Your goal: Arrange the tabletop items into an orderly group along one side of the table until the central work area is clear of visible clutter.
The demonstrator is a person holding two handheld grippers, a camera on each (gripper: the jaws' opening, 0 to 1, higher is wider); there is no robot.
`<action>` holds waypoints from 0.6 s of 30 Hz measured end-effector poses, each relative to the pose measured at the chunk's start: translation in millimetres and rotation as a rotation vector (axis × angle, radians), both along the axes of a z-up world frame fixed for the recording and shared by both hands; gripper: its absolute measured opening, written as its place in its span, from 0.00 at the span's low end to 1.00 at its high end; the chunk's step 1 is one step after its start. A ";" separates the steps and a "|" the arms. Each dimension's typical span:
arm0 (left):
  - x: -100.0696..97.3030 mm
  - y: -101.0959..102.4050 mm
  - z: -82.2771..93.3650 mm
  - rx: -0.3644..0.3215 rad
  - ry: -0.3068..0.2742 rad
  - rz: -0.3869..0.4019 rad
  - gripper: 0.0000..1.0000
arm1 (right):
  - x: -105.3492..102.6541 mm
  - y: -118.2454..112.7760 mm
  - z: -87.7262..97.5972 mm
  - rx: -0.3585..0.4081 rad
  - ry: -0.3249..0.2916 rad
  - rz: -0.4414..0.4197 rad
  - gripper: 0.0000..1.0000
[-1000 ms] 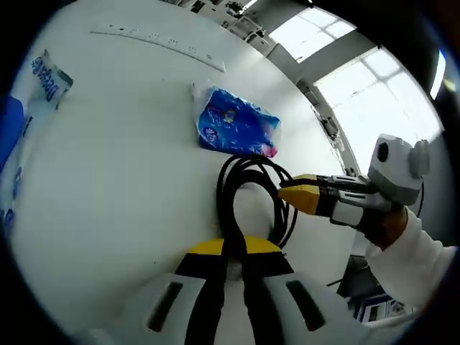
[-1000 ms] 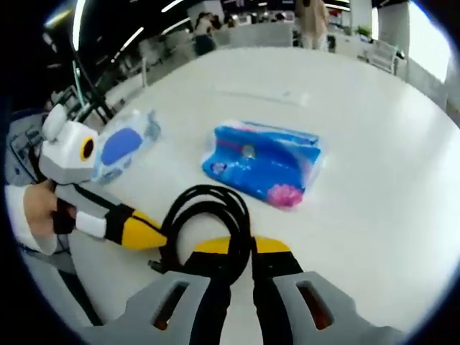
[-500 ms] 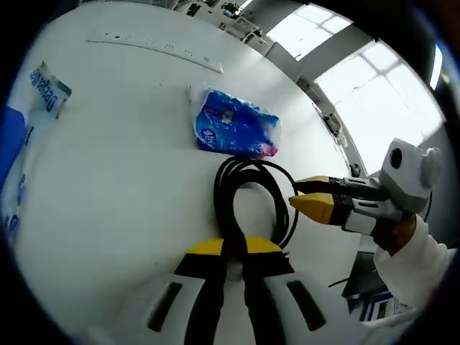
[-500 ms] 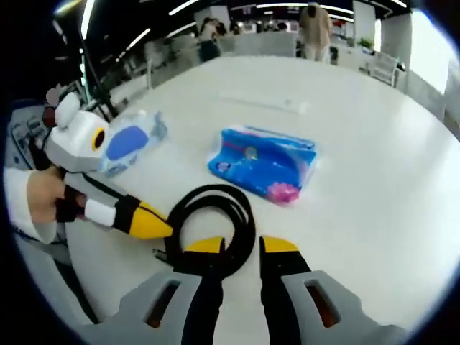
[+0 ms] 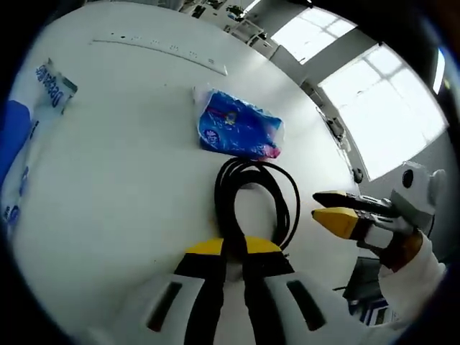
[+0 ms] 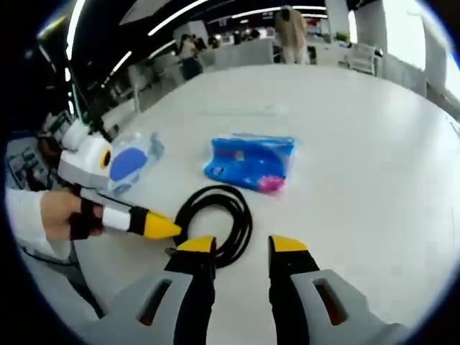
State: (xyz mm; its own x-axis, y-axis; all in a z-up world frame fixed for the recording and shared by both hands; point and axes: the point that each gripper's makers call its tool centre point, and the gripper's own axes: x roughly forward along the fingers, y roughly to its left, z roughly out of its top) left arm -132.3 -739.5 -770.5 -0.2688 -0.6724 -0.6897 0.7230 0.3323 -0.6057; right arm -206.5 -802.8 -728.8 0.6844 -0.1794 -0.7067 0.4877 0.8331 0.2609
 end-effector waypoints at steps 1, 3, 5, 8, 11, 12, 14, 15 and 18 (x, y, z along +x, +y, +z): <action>-0.1 -0.1 0.0 0.000 -0.002 -0.001 0.04 | -1.6 1.9 0.8 0.008 -0.009 -0.015 0.26; -0.3 -0.4 0.2 0.002 -0.008 -0.003 0.04 | -2.4 6.0 2.8 0.015 -0.020 -0.023 0.26; -0.5 -0.4 0.7 0.003 -0.012 -0.002 0.04 | -3.1 9.6 5.5 0.019 -0.033 -0.032 0.26; -0.2 -0.6 1.0 0.005 -0.010 0.015 0.04 | -4.2 17.2 11.8 0.037 -0.064 -0.050 0.26; -0.2 -2.3 3.6 -0.017 -0.045 -0.008 0.05 | -5.9 26.0 11.6 0.062 -0.072 -0.035 0.26; 0.2 -3.2 4.7 -0.027 -0.058 -0.018 0.05 | -7.1 27.7 10.9 0.066 -0.072 -0.033 0.25; 0.8 -6.2 11.0 -0.060 -0.075 -0.016 0.07 | -10.9 31.2 11.0 0.064 -0.071 -0.030 0.26; 0.8 -6.7 15.5 -0.073 -0.087 -0.021 0.10 | -13.0 32.2 11.9 0.064 -0.074 -0.031 0.26; 1.5 -9.7 25.4 -0.108 -0.113 -0.025 0.22 | -15.8 32.9 14.9 0.074 -0.092 -0.046 0.26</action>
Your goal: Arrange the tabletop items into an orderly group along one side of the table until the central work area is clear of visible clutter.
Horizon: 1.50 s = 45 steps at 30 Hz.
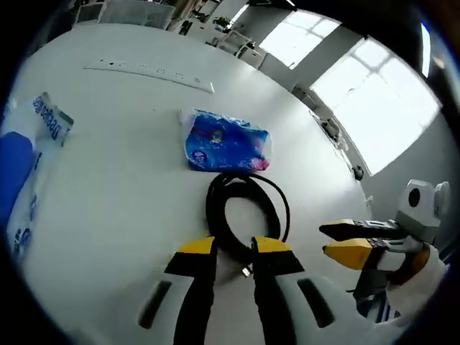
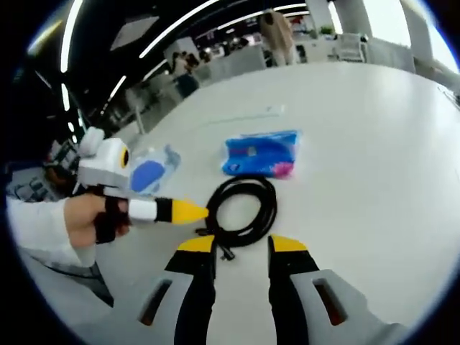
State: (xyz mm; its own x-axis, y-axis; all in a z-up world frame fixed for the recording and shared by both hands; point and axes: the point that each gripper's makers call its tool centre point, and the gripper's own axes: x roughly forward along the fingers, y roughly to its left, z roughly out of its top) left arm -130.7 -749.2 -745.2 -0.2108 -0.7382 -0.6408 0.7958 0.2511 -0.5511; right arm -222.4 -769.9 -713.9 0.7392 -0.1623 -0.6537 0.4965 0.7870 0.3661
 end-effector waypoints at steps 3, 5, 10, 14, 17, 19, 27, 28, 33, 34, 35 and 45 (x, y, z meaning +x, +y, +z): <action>0.7 -1.4 10.5 -0.032 -0.003 0.001 0.22 | -2.9 0.4 2.7 -0.001 -0.011 -0.009 0.26; -0.3 -1.2 17.3 -0.051 -0.018 -0.015 0.27 | -4.6 0.7 4.6 -0.004 -0.019 -0.015 0.26; 2.7 7.4 28.4 -0.078 -0.069 -0.026 0.56 | -7.6 6.2 9.5 0.000 -0.041 -0.028 0.26; 11.3 20.8 32.1 -0.077 -0.097 0.001 0.76 | -11.2 13.5 11.7 -0.001 -0.050 -0.026 0.27; 24.9 27.6 41.0 -0.113 -0.120 0.079 0.96 | -13.5 18.2 14.1 -0.003 -0.057 -0.023 0.28; 32.4 35.7 45.6 -0.114 -0.135 0.105 0.98 | -15.1 20.5 16.0 -0.006 -0.064 -0.027 0.28; 49.9 54.9 57.8 -0.135 -0.133 0.155 0.98 | -16.0 26.1 19.3 -0.007 -0.076 -0.051 0.29; 50.9 56.5 58.4 -0.137 -0.130 0.160 0.97 | -15.9 28.0 19.5 -0.010 -0.076 -0.048 0.29; 51.7 71.2 70.5 -0.168 -0.079 0.222 0.95 | -18.7 30.5 20.7 -0.024 -0.069 -0.046 0.28; 52.9 74.8 71.6 -0.167 -0.081 0.231 0.95 | -19.5 30.0 20.1 -0.023 -0.068 -0.050 0.28; 55.7 78.9 73.6 -0.171 -0.083 0.250 0.95 | -20.0 29.8 19.8 -0.022 -0.067 -0.052 0.28; 76.0 118.0 88.9 -0.178 -0.172 0.318 0.88 | -13.5 32.1 21.6 -0.019 -0.072 -0.034 0.29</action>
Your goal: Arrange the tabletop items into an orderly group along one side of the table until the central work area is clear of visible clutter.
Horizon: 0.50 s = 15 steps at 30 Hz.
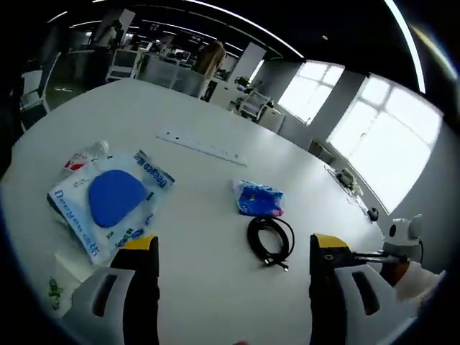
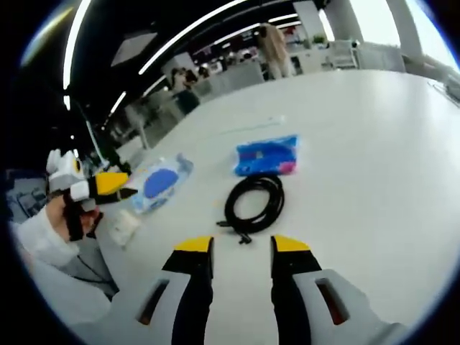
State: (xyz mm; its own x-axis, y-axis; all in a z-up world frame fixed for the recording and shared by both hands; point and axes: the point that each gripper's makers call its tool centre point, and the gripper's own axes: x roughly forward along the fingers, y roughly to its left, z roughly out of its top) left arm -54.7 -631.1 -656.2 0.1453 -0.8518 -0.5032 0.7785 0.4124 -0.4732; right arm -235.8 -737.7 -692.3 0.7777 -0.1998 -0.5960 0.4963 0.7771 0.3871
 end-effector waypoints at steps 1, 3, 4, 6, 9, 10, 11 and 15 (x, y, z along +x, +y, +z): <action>0.1 3.8 -0.6 -0.005 0.024 0.018 0.88 | 1.2 0.2 -1.4 0.001 0.000 0.006 0.29; 1.5 12.4 -1.6 -0.008 0.046 0.042 0.88 | 3.3 0.4 -4.7 0.010 0.009 0.018 0.29; 1.4 15.1 -1.1 -0.006 0.039 0.046 0.88 | 4.1 0.3 -4.6 0.009 0.012 0.021 0.29; 4.7 21.1 -1.8 0.008 0.025 0.057 0.88 | 6.9 -0.9 -2.2 0.002 0.011 0.029 0.29; 11.4 26.9 -0.8 0.004 0.018 0.083 0.88 | 14.2 0.2 -2.0 0.000 0.003 0.053 0.29; 13.1 28.0 -0.7 -0.001 0.021 0.090 0.88 | 15.8 1.8 -4.4 0.006 0.010 0.068 0.29; 14.0 28.2 -1.0 -0.004 0.025 0.096 0.88 | 17.3 2.8 -8.4 0.013 0.025 0.083 0.29; 12.7 28.4 -2.7 0.004 0.029 0.097 0.86 | 24.6 3.2 -4.8 -0.003 0.028 0.114 0.29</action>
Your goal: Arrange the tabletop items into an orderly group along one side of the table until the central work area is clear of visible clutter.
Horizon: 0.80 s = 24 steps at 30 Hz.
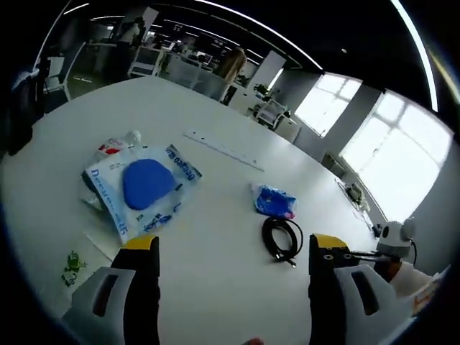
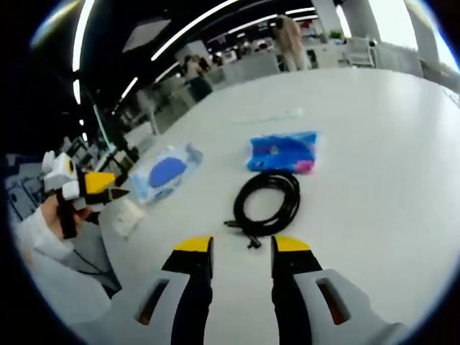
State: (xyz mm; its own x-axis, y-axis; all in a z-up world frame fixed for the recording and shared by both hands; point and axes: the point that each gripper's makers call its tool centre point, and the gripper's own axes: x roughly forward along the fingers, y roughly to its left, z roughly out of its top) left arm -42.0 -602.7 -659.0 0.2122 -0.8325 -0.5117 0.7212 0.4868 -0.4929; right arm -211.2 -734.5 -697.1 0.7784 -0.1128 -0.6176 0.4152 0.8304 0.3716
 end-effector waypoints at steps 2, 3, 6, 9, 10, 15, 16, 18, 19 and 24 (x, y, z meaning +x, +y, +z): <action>1.5 0.5 1.9 -0.003 -0.008 0.005 0.86 | 3.8 -0.2 1.9 -0.001 -0.004 0.008 0.29; 2.1 1.0 3.2 -0.005 -0.009 0.008 0.85 | 6.6 0.0 2.8 -0.008 -0.002 0.021 0.29; 7.9 3.0 6.1 -0.020 -0.004 0.036 0.84 | 12.8 1.0 5.1 -0.019 0.002 0.047 0.29; 13.8 7.7 6.2 -0.012 -0.016 0.064 0.81 | 19.8 -0.2 7.1 -0.031 0.008 0.080 0.29; 17.5 11.3 7.2 0.001 -0.037 0.073 0.80 | 22.3 -1.4 8.1 -0.036 0.009 0.091 0.30; 31.2 26.2 12.2 0.024 -0.057 0.119 0.77 | 43.3 -14.9 21.4 -0.070 0.004 0.147 0.30; 33.6 29.2 11.6 0.032 -0.056 0.129 0.77 | 50.9 -18.4 26.3 -0.074 -0.003 0.165 0.30; 39.6 35.2 9.8 0.043 -0.052 0.144 0.77 | 62.0 -20.9 32.2 -0.078 -0.004 0.219 0.31; 43.3 38.8 9.5 0.043 -0.052 0.155 0.76 | 66.4 -20.2 33.8 -0.067 0.003 0.251 0.31; 57.0 50.3 6.2 0.058 -0.047 0.201 0.75 | 104.0 -28.0 50.6 -0.121 0.024 0.387 0.32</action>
